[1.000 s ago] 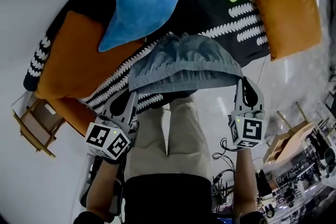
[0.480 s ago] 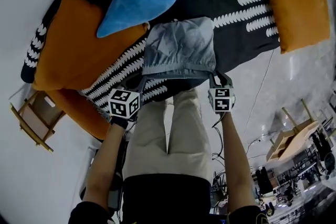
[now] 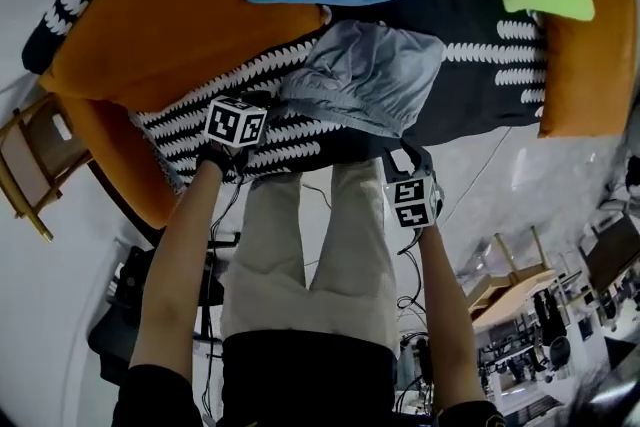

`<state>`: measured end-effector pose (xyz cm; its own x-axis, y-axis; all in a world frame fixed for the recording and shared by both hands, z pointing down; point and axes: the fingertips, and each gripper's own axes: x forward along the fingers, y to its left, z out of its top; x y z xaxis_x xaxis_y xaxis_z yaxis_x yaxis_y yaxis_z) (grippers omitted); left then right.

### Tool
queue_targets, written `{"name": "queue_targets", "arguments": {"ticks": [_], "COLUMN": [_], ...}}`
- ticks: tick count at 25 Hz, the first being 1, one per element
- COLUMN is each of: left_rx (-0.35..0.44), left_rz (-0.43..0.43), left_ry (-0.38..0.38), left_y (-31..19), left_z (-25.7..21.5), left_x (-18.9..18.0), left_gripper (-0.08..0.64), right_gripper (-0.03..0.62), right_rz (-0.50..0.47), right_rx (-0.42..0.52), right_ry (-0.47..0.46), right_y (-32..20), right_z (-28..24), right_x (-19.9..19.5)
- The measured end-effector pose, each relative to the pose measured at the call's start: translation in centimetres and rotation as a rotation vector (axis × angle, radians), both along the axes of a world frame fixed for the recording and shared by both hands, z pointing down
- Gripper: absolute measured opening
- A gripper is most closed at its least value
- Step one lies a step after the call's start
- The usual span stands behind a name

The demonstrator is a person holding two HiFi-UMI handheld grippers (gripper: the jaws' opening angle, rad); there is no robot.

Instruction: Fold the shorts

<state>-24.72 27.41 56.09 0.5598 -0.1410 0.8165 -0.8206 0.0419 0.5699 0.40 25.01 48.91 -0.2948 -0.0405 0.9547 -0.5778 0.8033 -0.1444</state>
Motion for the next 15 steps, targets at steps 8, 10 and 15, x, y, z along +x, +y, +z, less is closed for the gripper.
{"name": "queue_targets", "arguments": {"ticks": [8,10,15], "left_rx": [-0.102,-0.102,-0.122], "left_rz": [-0.286,-0.385,-0.617], "left_ry": [0.145,0.166,0.230], "left_y": [5.0,6.2,6.9], "left_z": [3.2,3.4,3.7], "left_x": [9.2,11.7,16.5], "left_gripper": [0.261,0.255,0.236], "right_gripper": [0.124,0.121,0.146], "right_rz": [-0.573,-0.680,-0.976], "right_rx": [0.154,0.179,0.160], "right_ry": [-0.077,-0.085,-0.052], "right_y": [-4.1,-3.7,-3.3], "right_z": [7.4,9.4,13.5], "right_x": [-7.4,-8.8,-10.0]}}
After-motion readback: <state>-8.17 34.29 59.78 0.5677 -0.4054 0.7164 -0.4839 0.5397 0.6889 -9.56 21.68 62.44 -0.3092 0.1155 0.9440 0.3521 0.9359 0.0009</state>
